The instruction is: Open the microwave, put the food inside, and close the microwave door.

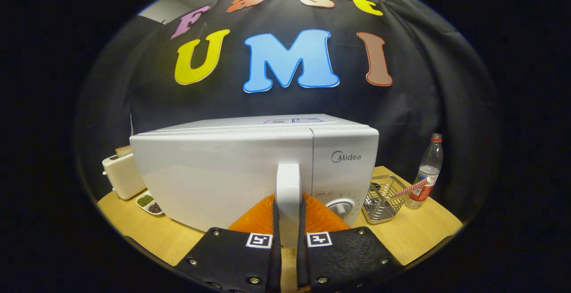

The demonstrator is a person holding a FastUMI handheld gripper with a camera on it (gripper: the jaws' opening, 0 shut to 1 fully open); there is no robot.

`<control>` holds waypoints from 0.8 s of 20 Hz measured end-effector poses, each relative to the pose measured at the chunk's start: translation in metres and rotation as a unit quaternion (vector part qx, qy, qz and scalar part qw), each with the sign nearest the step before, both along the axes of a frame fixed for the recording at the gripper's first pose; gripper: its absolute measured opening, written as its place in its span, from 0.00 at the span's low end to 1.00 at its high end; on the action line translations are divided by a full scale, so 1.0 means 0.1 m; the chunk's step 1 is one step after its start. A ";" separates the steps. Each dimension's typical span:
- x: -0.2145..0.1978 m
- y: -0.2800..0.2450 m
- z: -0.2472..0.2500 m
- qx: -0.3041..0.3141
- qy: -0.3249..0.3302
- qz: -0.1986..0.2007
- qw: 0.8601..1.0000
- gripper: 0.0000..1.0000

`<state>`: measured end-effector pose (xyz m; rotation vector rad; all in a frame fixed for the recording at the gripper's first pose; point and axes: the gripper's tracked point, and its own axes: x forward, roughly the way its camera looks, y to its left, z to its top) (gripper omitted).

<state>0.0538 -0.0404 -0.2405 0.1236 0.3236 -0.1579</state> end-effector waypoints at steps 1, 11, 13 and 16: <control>-0.02 0.00 0.01 0.004 -0.003 0.003 1.000 0.14; -0.91 0.54 0.18 -0.001 -0.010 0.087 0.996 0.14; -1.13 0.75 0.21 0.004 -0.013 0.119 0.993 0.13; -1.42 1.14 0.26 0.029 -0.015 0.174 0.984 0.13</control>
